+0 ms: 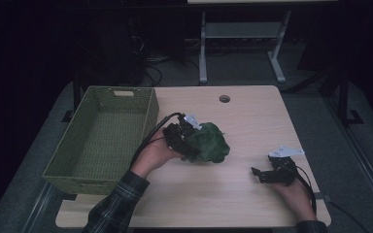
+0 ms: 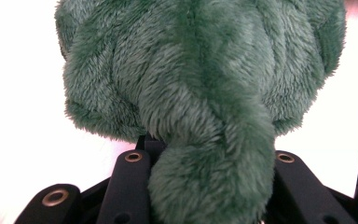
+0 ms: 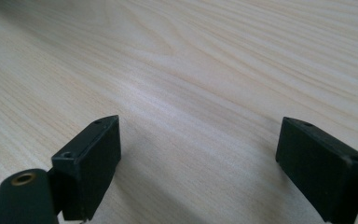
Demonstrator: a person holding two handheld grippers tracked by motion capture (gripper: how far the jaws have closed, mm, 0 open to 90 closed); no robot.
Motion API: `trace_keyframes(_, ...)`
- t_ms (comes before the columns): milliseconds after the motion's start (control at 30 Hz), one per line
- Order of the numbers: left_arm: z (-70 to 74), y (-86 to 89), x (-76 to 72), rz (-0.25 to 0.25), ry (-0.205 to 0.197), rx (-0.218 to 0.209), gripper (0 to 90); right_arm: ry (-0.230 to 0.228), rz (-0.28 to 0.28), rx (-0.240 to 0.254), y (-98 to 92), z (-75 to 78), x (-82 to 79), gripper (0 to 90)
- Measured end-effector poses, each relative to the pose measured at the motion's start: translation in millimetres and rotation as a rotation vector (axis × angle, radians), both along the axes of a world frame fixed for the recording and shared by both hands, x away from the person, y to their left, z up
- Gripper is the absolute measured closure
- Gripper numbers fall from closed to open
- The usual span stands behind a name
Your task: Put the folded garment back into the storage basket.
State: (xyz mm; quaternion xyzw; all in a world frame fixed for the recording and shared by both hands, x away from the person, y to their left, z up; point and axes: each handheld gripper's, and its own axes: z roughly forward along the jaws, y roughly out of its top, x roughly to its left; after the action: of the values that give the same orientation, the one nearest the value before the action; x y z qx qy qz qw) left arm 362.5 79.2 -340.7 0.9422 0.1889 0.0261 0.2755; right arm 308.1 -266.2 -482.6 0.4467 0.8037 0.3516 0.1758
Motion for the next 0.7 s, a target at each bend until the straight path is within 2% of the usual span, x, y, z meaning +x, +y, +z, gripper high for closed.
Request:
trace_keyframes(67, 4.4, 4.8, 0.1, 0.016, -0.005, -0.011, 64.6, 0.0, 0.0, 0.0, 0.0, 0.0, 0.0, 13.5)
trace_keyframes(333, 24.3, 25.3, 0.8, 0.046, -0.037, -0.002, 64.6, 0.0, 0.0, 0.0, 0.0, 0.0, 0.0, 13.6)
trace_keyframes(700, 39.0, 57.4, 4.0, 0.111, -0.06, 0.0, 64.6, 0.0, 0.0, 0.0, 0.0, 0.0, 0.0, 13.5)
